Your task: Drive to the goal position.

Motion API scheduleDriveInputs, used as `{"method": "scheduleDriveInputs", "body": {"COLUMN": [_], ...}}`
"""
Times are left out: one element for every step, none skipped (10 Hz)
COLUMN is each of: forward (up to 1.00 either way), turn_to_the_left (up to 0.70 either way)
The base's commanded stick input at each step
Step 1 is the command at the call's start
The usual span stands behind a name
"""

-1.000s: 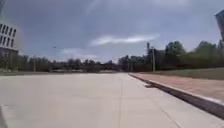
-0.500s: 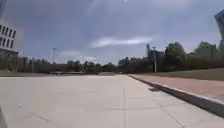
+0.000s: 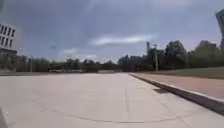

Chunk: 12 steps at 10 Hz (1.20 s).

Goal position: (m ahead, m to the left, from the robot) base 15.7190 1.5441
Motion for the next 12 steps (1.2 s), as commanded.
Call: {"method": "scheduleDriveInputs", "body": {"forward": [1.0, 1.0, 1.0, 1.0, 1.0, 1.0, 1.0, 1.0, 1.0, 1.0, 1.0, 1.0], "turn_to_the_left": [0.02, 0.02, 0.02, 0.02, 0.02, 0.01, 0.0, 0.0, 0.0, 0.0, 0.0, 0.01]}}
